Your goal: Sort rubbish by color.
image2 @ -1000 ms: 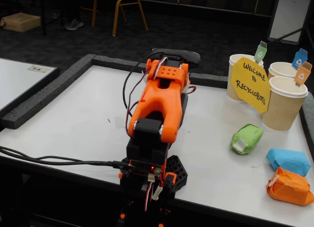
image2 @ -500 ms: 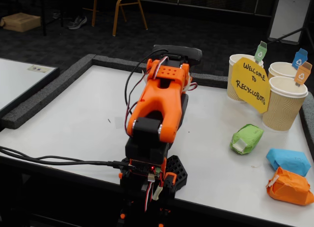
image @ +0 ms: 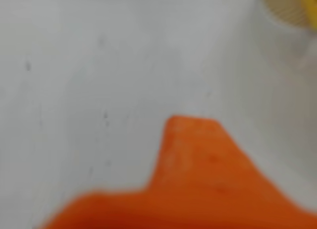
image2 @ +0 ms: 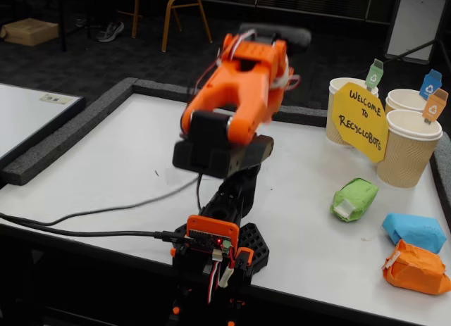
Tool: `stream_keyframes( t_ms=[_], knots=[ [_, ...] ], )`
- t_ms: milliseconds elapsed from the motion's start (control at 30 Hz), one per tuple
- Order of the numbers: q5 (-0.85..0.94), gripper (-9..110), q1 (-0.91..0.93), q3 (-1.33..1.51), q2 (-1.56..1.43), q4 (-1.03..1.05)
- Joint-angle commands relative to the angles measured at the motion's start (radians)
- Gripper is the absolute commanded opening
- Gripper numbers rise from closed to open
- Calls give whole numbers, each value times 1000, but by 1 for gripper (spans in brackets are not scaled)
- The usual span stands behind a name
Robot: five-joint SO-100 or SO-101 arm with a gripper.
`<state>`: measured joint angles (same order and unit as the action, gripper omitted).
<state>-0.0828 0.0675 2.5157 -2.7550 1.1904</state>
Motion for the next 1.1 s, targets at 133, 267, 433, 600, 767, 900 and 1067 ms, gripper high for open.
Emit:
stream_keyframes(
  t_ms=[133, 267, 433, 600, 767, 900, 1067],
  knots=[
    [28, 9, 100, -457, 135, 135],
    [28, 10, 140, -561, 176, 198],
    [28, 10, 253, -594, 181, 229],
    [29, 11, 396, -629, 181, 288],
    [29, 10, 506, -655, 181, 359],
    [29, 10, 551, -670, 179, 446],
    [29, 9, 609, -699, 179, 506]
  ],
)
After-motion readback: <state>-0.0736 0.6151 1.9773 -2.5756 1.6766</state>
